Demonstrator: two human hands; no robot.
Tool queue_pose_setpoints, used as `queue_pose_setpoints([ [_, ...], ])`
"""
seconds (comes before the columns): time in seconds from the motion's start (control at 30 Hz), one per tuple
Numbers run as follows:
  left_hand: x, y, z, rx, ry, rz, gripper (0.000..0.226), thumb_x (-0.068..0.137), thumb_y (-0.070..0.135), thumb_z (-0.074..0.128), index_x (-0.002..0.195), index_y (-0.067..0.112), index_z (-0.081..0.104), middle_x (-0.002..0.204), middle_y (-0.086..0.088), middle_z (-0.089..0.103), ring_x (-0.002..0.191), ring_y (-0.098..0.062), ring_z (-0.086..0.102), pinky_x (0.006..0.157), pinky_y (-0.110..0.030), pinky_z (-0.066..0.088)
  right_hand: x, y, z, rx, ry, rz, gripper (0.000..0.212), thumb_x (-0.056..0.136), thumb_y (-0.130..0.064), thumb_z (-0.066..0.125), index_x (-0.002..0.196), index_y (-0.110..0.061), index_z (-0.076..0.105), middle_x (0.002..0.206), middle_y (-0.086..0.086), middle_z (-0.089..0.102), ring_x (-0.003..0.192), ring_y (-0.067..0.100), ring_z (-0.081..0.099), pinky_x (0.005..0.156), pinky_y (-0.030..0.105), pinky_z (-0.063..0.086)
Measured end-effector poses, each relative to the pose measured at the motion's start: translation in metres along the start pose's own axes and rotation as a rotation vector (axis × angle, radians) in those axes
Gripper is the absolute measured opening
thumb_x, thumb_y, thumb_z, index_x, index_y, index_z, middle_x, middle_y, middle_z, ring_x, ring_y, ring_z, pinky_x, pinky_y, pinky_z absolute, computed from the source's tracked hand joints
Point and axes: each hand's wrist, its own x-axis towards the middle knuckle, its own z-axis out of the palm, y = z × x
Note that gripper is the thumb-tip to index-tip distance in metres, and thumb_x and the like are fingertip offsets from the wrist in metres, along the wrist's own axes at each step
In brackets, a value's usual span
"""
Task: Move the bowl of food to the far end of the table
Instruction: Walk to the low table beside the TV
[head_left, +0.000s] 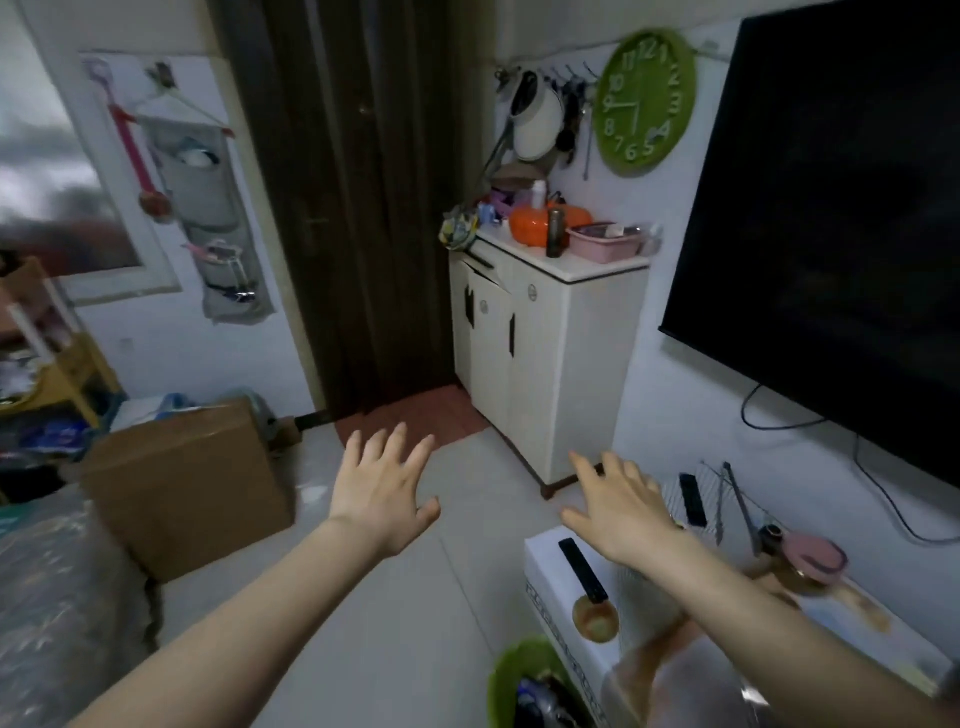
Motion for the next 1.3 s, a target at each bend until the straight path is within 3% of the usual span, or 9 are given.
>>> queue_pose_setpoints([
  [0.23,0.102,0.000,0.029,-0.107,-0.016,0.204,0.069,0.092,0.055,0.034,0.148,0.026,0.006,0.160,-0.012,0.011,0.144,-0.031,0.013,0.119,-0.050,0.005,0.081,-0.013,0.013,0.059,0.004,0.158,0.063,0.093,-0.047,0.046,0.146,-0.022,0.024,0.146,0.017,0.034,0.134,0.035,0.033,0.109,0.050,0.029],
  [0.43,0.206,-0.034,0.065,-0.076,-0.044,0.284,0.071,0.093,0.055,0.033,0.148,0.025,0.001,0.160,-0.011,0.007,0.145,-0.030,0.010,0.119,-0.049,0.002,0.184,-0.014,0.035,0.067,0.055,0.238,0.065,0.089,-0.048,0.053,0.144,-0.022,0.029,0.136,0.012,0.046,0.125,0.031,0.044,0.105,0.047,0.039],
  [0.67,0.347,-0.059,0.092,-0.034,-0.105,0.359,0.071,0.093,0.053,0.035,0.148,0.025,-0.001,0.160,-0.009,0.006,0.146,-0.028,0.008,0.120,-0.049,-0.002,0.321,0.001,0.041,0.146,-0.013,0.353,0.073,0.092,-0.051,0.047,0.151,-0.023,0.017,0.153,0.015,0.030,0.139,0.033,0.031,0.114,0.048,0.029],
  [0.83,0.440,-0.039,0.115,-0.029,-0.155,0.464,0.073,0.092,0.057,0.034,0.148,0.027,-0.003,0.159,-0.008,0.012,0.145,-0.030,0.010,0.120,-0.049,0.002,0.374,0.015,0.044,0.180,-0.017,0.469,0.074,0.091,-0.054,0.047,0.152,-0.026,0.015,0.155,0.012,0.027,0.141,0.031,0.027,0.115,0.047,0.027],
  [0.97,0.513,0.012,0.132,-0.061,-0.142,0.670,0.075,0.091,0.054,0.042,0.148,0.028,0.002,0.161,-0.009,0.007,0.146,-0.027,0.011,0.119,-0.049,0.004,0.393,0.041,0.049,0.189,-0.038,0.653,0.072,0.093,-0.050,0.045,0.152,-0.025,0.012,0.155,0.011,0.022,0.140,0.031,0.024,0.115,0.050,0.023],
  [1.07,0.555,0.061,0.133,-0.118,-0.003,0.960,0.078,0.077,0.043,0.072,0.141,0.018,0.037,0.148,-0.022,0.039,0.132,-0.038,0.043,0.113,-0.061,0.027,0.404,0.061,0.052,0.204,-0.048,0.816,0.072,0.095,-0.048,0.045,0.152,-0.022,0.011,0.157,0.014,0.019,0.142,0.033,0.021,0.116,0.052,0.021],
  [1.1,0.569,0.076,0.133,-0.119,0.048,1.030,0.077,0.074,0.044,0.074,0.139,0.018,0.041,0.146,-0.021,0.043,0.130,-0.037,0.046,0.111,-0.060,0.031,0.408,0.066,0.054,0.210,-0.043,0.876,0.071,0.095,-0.048,0.044,0.152,-0.022,0.011,0.158,0.013,0.018,0.143,0.033,0.020,0.116,0.052,0.020],
  [1.2,0.612,0.108,0.136,-0.017,0.007,1.229,0.074,0.087,0.051,0.051,0.147,0.025,0.016,0.158,-0.013,0.019,0.142,-0.031,0.022,0.118,-0.051,0.010,0.417,0.074,0.062,0.251,-0.015,1.080,0.072,0.094,-0.049,0.044,0.152,-0.022,0.012,0.158,0.014,0.019,0.143,0.034,0.022,0.116,0.053,0.021],
  [1.3,0.651,0.130,0.137,0.055,0.001,1.376,0.074,0.088,0.053,0.046,0.147,0.026,0.009,0.160,-0.011,0.012,0.144,-0.029,0.016,0.119,-0.049,0.005,0.416,0.070,0.073,0.309,0.025,1.290,0.073,0.092,-0.051,0.046,0.151,-0.021,0.015,0.156,0.013,0.023,0.140,0.034,0.028,0.115,0.052,0.026],
])
